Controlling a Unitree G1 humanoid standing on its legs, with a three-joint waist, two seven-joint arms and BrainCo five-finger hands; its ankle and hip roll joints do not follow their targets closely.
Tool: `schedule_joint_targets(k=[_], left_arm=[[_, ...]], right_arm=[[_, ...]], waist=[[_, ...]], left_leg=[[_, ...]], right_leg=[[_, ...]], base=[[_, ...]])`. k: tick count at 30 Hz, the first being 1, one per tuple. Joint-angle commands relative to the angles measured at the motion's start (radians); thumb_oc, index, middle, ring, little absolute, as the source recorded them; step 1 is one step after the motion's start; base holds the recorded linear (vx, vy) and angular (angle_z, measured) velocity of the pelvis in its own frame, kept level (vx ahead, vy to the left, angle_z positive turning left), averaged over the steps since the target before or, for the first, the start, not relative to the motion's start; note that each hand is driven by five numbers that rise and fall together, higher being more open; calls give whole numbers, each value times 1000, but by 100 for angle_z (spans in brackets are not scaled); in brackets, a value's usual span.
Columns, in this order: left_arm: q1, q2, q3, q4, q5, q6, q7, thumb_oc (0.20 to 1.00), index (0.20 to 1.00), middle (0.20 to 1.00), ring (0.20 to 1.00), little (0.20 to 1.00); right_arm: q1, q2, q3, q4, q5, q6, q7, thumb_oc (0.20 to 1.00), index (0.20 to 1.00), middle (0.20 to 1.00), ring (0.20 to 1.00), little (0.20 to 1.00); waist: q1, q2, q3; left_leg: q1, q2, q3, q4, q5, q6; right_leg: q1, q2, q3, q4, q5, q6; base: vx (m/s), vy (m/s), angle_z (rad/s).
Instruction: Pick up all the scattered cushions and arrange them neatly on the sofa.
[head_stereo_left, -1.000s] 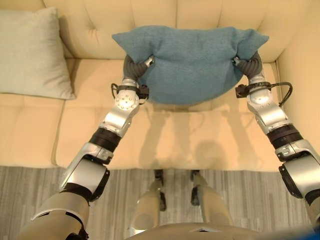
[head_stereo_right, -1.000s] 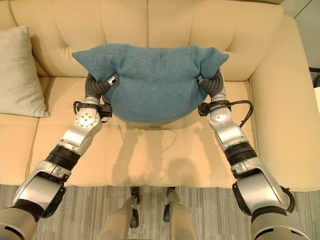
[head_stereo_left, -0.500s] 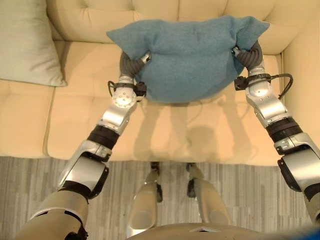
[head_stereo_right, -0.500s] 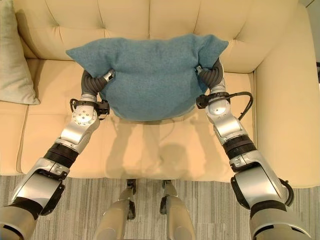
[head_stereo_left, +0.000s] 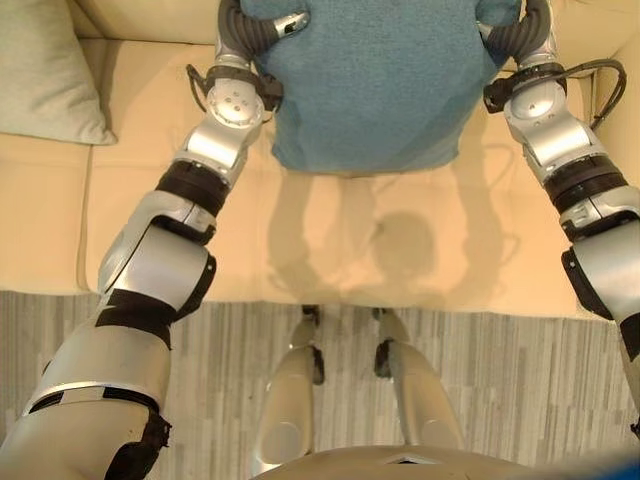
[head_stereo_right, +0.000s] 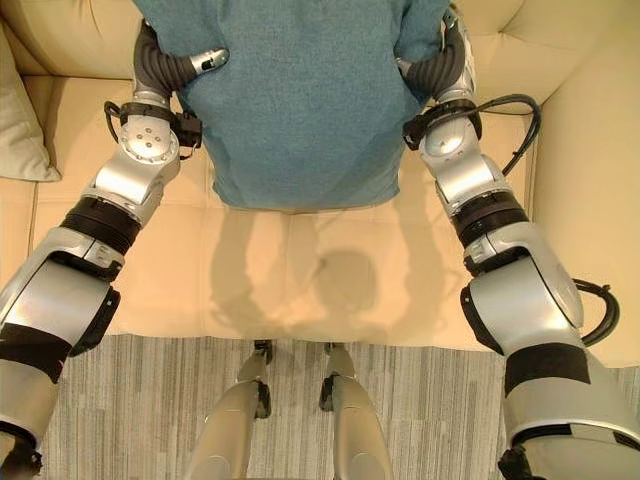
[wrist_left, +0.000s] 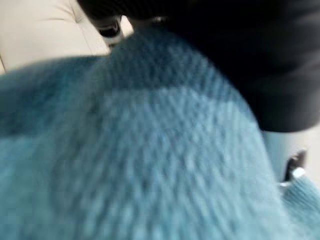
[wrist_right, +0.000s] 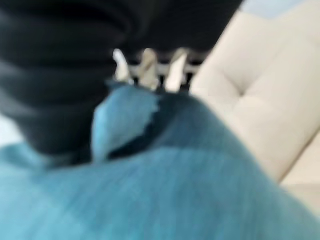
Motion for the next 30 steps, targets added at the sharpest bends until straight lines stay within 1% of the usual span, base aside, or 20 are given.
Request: schedule_joint_targets(k=[1, 3, 7, 11, 12, 13, 15, 17, 18, 20, 21, 24, 27, 30], left_arm=[[-162, 30, -43, 15, 44, -52, 6, 1000, 1000, 1000, 1000, 1000], [-178, 20, -50, 28, 34, -48, 2, 1000, 1000, 1000, 1000, 1000], [-193, 11, -52, 63, 17, -43, -7, 1000, 1000, 1000, 1000, 1000], [-212, 34, -46, 112, -20, -41, -20, 1000, 1000, 1000, 1000, 1000], [-215, 69, -28, 128, -57, -43, -26, 1000, 1000, 1000, 1000, 1000], [-216, 69, -29, 128, -58, -43, -27, 1000, 1000, 1000, 1000, 1000], [-205, 103, -5, 135, -94, -46, -32, 1000, 1000, 1000, 1000, 1000], [-192, 157, 16, 129, -113, -51, -37, 1000, 1000, 1000, 1000, 1000], [-181, 208, 23, 130, -122, -55, -43, 1000, 1000, 1000, 1000, 1000], [-181, 208, 22, 130, -122, -55, -43, 1000, 1000, 1000, 1000, 1000], [-155, 258, 35, 130, -125, -51, -52, 1000, 1000, 1000, 1000, 1000], [-141, 326, 38, 143, -110, -45, -68, 1000, 1000, 1000, 1000, 1000], [-127, 370, 40, 147, -99, -43, -77, 1000, 1000, 1000, 1000, 1000], [-58, 406, 76, 94, -87, -50, -79, 1000, 1000, 1000, 1000, 1000]], right_arm=[[-115, 9, 59, 48, -7, -17, 17, 1000, 1000, 1000, 1000, 1000], [-129, 12, 69, 67, 7, -11, 19, 1000, 1000, 1000, 1000, 1000], [-149, 5, 85, 107, 21, -5, 28, 1000, 1000, 1000, 1000, 1000], [-149, -12, 61, 132, 70, -4, 25, 1000, 1000, 1000, 1000, 1000], [-144, -40, 36, 132, 109, -8, 19, 1000, 1000, 1000, 1000, 1000], [-144, -40, 36, 132, 109, -8, 19, 1000, 1000, 1000, 1000, 1000], [-135, -72, 21, 123, 132, -16, 15, 1000, 1000, 1000, 1000, 1000], [-124, -128, 14, 113, 141, -19, 18, 1000, 1000, 1000, 1000, 1000], [-105, -175, -8, 109, 162, -27, 20, 1000, 1000, 1000, 1000, 1000], [-104, -175, -8, 109, 163, -28, 20, 1000, 1000, 1000, 1000, 1000], [-69, -219, -38, 98, 178, -36, 14, 1000, 1000, 1000, 1000, 1000], [-42, -276, -63, 97, 183, -45, 21, 1000, 1000, 1000, 1000, 1000], [-21, -320, -73, 95, 186, -54, 27, 1000, 1000, 1000, 1000, 1000], [45, -364, -109, 55, 180, -64, 35, 1000, 1000, 1000, 1000, 1000]], waist=[[14, 7, -1], [13, 11, -6], [12, 7, -11], [9, 3, -13], [8, 2, -17], [8, 2, -16], [8, 0, -20], [8, 0, -25], [6, 3, -31], [6, 3, -30], [5, 5, -37], [3, 7, -45], [-1, 11, -54], [-5, 16, -62]], left_leg=[[-53, -18, 16, 64, -43, -57], [-63, -19, 15, 65, -45, -56], [-78, -18, 14, 72, -45, -56], [-78, -16, 14, 79, -49, -55], [-73, -16, 12, 79, -50, -55], [-73, -16, 12, 79, -50, -55], [-66, -16, 11, 76, -51, -55], [-58, -17, 12, 73, -53, -56], [-50, -15, 12, 72, -54, -57], [-49, -15, 12, 72, -54, -57], [-37, -17, 13, 69, -57, -57], [-23, -16, 14, 65, -59, -57], [-12, -18, 17, 58, -58, -58], [0, -18, 19, 50, -57, -58]], right_leg=[[-11, -70, 32, 116, -87, 163], [-23, -71, 38, 113, -82, 164], [-32, -70, 39, 108, -76, 164], [-32, -69, 43, 102, -73, 165], [-28, -68, 45, 100, -72, 166], [-28, -68, 45, 100, -72, 166], [-26, -68, 46, 98, -71, 166], [-17, -68, 46, 93, -70, 166], [-10, -69, 44, 93, -71, 165], [-9, -69, 44, 92, -71, 165], [-1, -69, 44, 92, -72, 165], [8, -70, 44, 90, -72, 164], [17, -72, 43, 86, -70, 164], [25, -74, 42, 85, -73, 161]], base=[[0, 0, 0], [0, 0, 0], [-5, 0, 1], [0, 0, 0], [0, 0, 0], [0, 0, 0], [0, 0, 0], [0, 0, 0], [0, 0, 0], [0, 0, 0], [14, 18, -3], [3, 8, -1], [3, 22, -8], [-1, 6, -2]])
